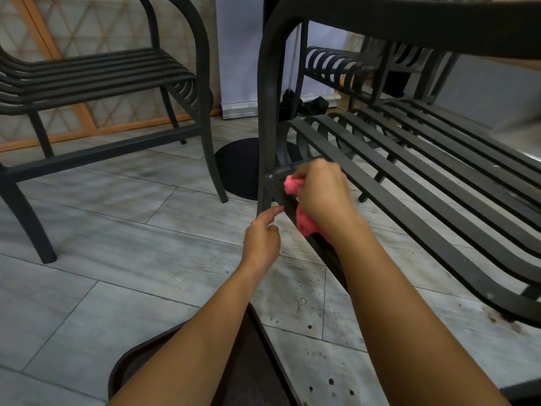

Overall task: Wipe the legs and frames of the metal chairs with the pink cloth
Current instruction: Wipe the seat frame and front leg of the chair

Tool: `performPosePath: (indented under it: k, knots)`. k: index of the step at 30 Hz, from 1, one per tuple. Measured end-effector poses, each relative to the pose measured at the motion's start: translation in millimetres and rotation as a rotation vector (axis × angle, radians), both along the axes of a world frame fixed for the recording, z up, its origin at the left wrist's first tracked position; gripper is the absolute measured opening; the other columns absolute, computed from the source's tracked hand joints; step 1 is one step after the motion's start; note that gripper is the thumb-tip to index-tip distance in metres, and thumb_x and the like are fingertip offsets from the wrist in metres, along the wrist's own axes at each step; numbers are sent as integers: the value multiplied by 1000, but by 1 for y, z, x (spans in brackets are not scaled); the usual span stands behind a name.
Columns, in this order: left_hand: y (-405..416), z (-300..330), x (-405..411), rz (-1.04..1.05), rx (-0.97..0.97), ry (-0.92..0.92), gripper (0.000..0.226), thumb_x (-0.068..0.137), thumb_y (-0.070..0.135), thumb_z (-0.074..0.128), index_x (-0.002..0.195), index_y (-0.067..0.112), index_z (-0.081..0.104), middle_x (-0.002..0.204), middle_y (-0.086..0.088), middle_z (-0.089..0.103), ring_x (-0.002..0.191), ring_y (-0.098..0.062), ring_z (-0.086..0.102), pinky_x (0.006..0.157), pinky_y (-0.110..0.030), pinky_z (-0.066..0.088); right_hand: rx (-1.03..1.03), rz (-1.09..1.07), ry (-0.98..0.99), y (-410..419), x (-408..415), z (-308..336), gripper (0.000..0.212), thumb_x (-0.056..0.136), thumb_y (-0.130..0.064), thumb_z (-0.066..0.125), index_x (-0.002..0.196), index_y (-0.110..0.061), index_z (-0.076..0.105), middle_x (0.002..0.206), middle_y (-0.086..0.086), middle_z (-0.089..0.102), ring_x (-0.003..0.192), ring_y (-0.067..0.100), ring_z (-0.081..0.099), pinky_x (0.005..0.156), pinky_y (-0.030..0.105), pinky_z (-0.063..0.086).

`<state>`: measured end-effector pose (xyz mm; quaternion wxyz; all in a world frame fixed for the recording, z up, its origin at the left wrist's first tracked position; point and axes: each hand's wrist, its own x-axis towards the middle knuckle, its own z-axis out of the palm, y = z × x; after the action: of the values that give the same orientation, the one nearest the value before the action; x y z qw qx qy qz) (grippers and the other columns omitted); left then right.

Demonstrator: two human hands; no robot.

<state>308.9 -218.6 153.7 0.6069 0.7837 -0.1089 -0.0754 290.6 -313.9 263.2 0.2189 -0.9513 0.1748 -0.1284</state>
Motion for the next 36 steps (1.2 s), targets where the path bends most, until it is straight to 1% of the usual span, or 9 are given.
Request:
performPosePath:
  k: [3, 7, 12, 16, 21, 23, 26, 31, 36]
  knots:
    - [-1, -2, 1, 5, -7, 32, 52, 92, -5, 33, 129, 25, 54, 140, 0, 49, 121, -8, 48, 64, 4, 34, -23, 75, -34, 6, 30, 3, 11, 87, -16, 64, 94, -11, 71, 91, 7, 67, 88, 25, 63, 80, 41, 54]
    - [-2, -5, 3, 7, -24, 50, 49, 94, -2, 34, 129, 27, 53, 139, 0, 49, 128, -12, 44, 79, -4, 33, -62, 125, 55, 12, 58, -2, 15, 84, -12, 64, 97, -7, 69, 95, 11, 66, 92, 29, 62, 80, 38, 54]
    - [-2, -9, 5, 10, -18, 49, 47, 94, -2, 35, 128, 24, 54, 140, -1, 49, 129, -13, 44, 74, 2, 31, -78, 116, 67, 17, 74, -13, 16, 87, -9, 61, 101, -5, 67, 96, 13, 65, 88, 30, 63, 72, 38, 55]
    - [-1, -7, 5, 0, -19, 58, 48, 94, -4, 33, 130, 22, 52, 142, -3, 46, 111, -2, 48, 56, 7, 34, -86, 108, 118, 17, 80, -18, 18, 88, -11, 61, 103, -3, 65, 95, 11, 62, 89, 29, 62, 75, 38, 54]
    - [0, -4, 2, -5, -19, 54, 49, 94, -5, 33, 131, 21, 51, 144, -5, 44, 88, 5, 49, 52, 5, 34, -139, 147, 195, 17, 77, -13, 18, 92, -12, 55, 106, -3, 61, 104, 15, 59, 98, 31, 58, 72, 36, 45]
    - [0, -4, 1, 4, 1, 43, 48, 94, -4, 35, 132, 21, 51, 143, -4, 45, 89, 5, 52, 53, 5, 34, -153, 167, 226, 14, 72, -11, 17, 91, -10, 56, 105, -3, 61, 103, 15, 58, 97, 31, 58, 72, 35, 44]
    - [-1, -6, 2, 21, 39, 23, 46, 95, -2, 36, 131, 21, 51, 141, -2, 48, 120, -11, 50, 67, 4, 31, -188, 188, 264, 10, 59, -9, 12, 88, -9, 60, 98, -5, 64, 91, 10, 55, 87, 27, 56, 69, 32, 44]
    - [0, -5, 0, 18, 71, -12, 46, 94, -2, 36, 130, 21, 52, 139, -2, 49, 129, -17, 44, 91, -13, 33, -203, 168, 258, 4, 29, -18, 4, 86, -6, 60, 84, -9, 61, 82, 9, 54, 77, 23, 51, 65, 32, 42]
    - [0, -2, -8, 14, 79, -26, 47, 94, -3, 36, 130, 23, 53, 141, -2, 48, 122, -11, 49, 81, -3, 33, -252, 164, 338, -2, 2, -18, 9, 82, -6, 64, 90, -9, 62, 83, 6, 49, 78, 22, 47, 66, 31, 41]
